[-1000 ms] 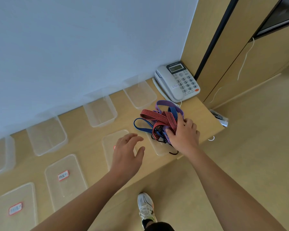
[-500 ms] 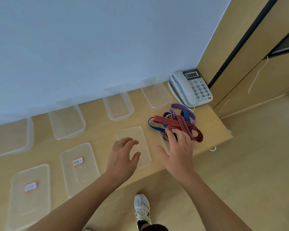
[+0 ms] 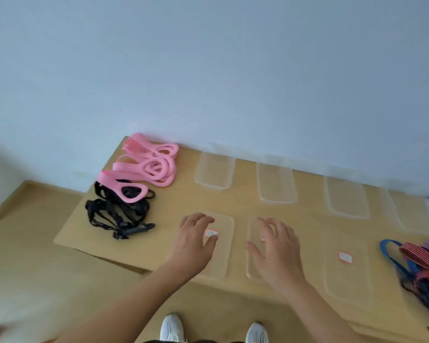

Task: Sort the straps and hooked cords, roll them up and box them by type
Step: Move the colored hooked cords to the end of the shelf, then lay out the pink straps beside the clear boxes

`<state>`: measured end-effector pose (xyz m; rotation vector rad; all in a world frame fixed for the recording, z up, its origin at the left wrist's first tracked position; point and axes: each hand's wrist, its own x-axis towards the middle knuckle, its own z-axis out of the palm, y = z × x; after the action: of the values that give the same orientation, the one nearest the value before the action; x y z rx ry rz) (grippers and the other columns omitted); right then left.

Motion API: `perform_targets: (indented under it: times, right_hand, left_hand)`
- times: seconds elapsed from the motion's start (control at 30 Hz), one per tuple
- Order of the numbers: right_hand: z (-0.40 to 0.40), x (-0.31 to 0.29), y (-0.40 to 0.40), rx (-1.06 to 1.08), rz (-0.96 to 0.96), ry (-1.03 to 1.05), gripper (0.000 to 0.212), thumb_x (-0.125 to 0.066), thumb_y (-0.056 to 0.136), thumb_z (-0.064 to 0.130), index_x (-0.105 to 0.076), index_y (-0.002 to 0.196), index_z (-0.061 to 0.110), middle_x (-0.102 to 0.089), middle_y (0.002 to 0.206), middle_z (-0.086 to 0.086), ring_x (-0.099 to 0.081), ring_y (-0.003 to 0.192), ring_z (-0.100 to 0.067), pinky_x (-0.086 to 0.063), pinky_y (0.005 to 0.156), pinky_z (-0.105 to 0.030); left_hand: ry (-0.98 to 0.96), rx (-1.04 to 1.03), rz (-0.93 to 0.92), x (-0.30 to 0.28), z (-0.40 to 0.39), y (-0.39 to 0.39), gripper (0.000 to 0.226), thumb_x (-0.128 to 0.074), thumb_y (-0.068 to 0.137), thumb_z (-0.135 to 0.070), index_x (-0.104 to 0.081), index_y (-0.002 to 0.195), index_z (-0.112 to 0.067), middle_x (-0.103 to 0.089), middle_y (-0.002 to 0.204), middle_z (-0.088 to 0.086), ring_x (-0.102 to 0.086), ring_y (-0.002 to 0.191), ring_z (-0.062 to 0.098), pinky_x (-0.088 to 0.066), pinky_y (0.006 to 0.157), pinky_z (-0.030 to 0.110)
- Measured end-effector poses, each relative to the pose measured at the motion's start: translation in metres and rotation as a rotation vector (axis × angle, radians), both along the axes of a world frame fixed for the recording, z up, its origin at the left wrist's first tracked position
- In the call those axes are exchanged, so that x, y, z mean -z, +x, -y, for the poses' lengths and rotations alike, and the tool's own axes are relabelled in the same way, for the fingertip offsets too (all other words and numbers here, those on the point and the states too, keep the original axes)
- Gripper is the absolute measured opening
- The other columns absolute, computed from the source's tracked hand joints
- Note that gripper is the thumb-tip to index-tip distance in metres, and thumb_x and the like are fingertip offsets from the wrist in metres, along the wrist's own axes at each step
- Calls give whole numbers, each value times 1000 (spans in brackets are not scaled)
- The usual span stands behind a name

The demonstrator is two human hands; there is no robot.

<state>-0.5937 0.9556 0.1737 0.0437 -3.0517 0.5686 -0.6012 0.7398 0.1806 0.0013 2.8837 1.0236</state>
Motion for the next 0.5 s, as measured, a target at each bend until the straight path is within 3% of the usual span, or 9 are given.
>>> perform_targets:
  times: [0.17,0.33,0.43,0.5]
  right_hand:
    - [108,4,-24,-189,-1,-17,60,-47,84,55,-62,128,17,-62,116,-6,-58,110,-33,-51,92,-48]
    - [192,2,-46,-316,29,-30,54,-68,84,45,-62,128,15,-62,119,-7,-57,112,-32,-50,94,-47]
    - [229,-1,-66,-380,44,-28,51,-73,82,41,-63,123,13,-63,114,-6,-59,106,-33,-51,88,-45]
    - [249,-7,-82,-429,83,-44,53,-71,86,41,-59,131,16,-60,118,-2,-55,110,-28,-48,93,-40]
  left_hand:
    - [-20,-166,3,-1,106,15,39,-67,96,-30,-62,133,-22,-56,137,-6,-44,132,18,-32,110,26]
    - [5,-320,8,-4,184,23,38,-66,97,-29,-62,134,-24,-55,139,-8,-41,135,14,-29,107,19]
    - [23,-387,23,-5,213,19,37,-67,96,-29,-63,133,-25,-55,137,-9,-43,133,14,-33,103,21]
    - [35,-438,23,-7,227,12,36,-68,95,-28,-64,131,-26,-57,135,-10,-45,130,14,-33,99,20]
